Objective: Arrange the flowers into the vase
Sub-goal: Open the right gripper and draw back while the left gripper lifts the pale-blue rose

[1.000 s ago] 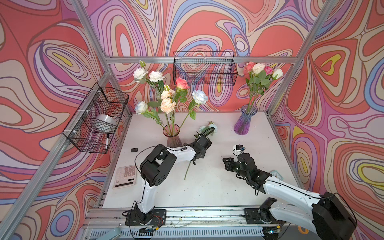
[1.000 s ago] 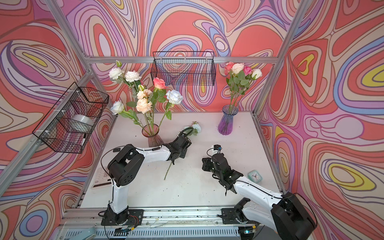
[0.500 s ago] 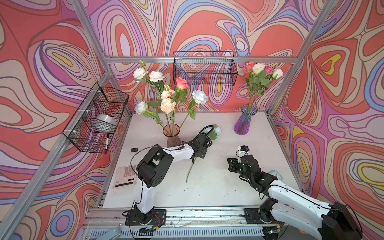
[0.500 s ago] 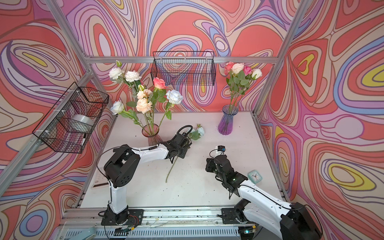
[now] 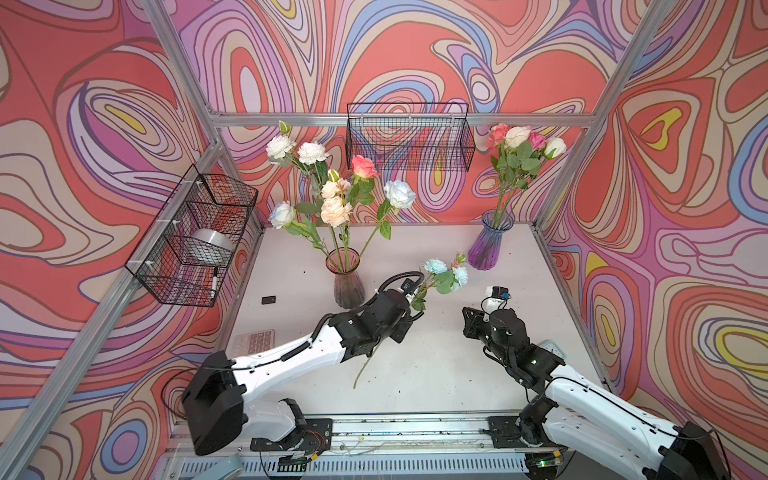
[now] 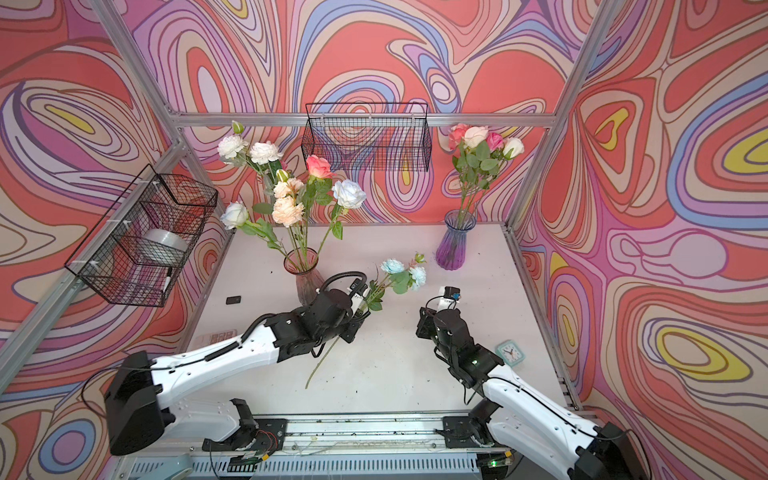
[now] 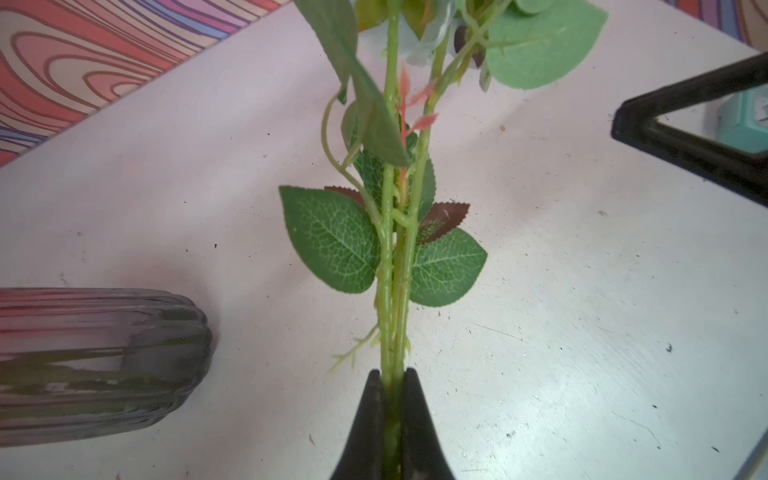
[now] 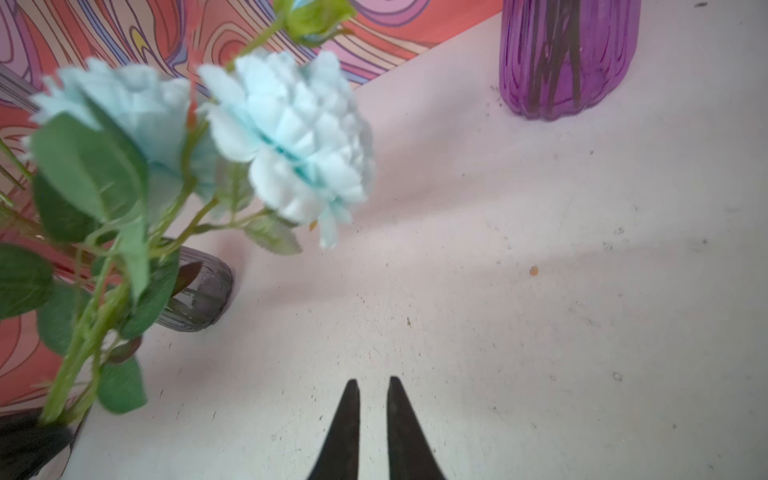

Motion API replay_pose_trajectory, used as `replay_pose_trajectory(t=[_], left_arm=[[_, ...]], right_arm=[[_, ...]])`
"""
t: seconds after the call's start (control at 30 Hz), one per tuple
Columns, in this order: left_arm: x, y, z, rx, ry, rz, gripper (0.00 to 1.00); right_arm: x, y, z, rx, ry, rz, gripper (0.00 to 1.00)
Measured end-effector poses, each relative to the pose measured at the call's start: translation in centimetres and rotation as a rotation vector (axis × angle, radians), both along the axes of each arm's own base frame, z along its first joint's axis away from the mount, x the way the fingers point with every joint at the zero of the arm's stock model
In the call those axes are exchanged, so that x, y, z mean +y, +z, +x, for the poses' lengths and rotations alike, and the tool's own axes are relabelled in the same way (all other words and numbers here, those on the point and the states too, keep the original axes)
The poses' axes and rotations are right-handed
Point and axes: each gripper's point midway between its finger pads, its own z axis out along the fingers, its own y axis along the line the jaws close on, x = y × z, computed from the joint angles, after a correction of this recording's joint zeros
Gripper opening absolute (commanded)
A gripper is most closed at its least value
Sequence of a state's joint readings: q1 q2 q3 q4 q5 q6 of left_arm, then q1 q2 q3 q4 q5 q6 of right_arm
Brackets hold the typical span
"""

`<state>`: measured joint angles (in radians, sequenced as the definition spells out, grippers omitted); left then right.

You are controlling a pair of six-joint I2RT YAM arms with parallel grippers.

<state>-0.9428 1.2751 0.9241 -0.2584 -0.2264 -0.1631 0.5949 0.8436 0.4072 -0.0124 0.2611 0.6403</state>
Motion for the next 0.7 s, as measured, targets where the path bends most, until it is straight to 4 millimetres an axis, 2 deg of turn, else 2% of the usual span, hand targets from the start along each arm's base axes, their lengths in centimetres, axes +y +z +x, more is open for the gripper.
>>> replay_pose_trajectory(t=[0.03, 0.1, 0.17, 0.33, 0.53, 0.67, 0.7], left_arm=[[0.6, 0.8, -0.4, -0.019, -0.002, -0.019, 0.00], [1.8, 3.4, -1.5, -0.073, -0.010, -0.084, 0.00], [2.8, 6.1, -2.6, -0.130, -0.027, -0.159, 0.00], [5.1, 13.1, -5.4, -0.277, -0.094, -0.338, 0.00], [7.0, 17.0, -7.5, -0.387, -0.142, -0.426, 0.00], [8.5, 19.7, -7.5, -0.511, -0.102, -0.490, 0.00], [8.8, 20.5, -7.3, -0.547, -0.085, -0.505, 0.00]], right_arm=[[-0.2, 0.3, 0.0, -0.011, -0.010, 0.002, 0.28], [-0.6, 0.5, 0.1, -0.029, -0.030, 0.001, 0.40], [-1.0, 0.5, 0.2, -0.036, -0.049, -0.007, 0.47], [-1.5, 0.2, 0.5, -0.037, -0.084, -0.027, 0.48], [-1.5, -0.9, 1.0, -0.022, -0.102, -0.034, 0.49], [-1.1, -1.2, 1.4, -0.024, -0.096, -0.029, 0.49], [-0.8, -1.1, 1.6, -0.028, -0.089, -0.022, 0.53]])
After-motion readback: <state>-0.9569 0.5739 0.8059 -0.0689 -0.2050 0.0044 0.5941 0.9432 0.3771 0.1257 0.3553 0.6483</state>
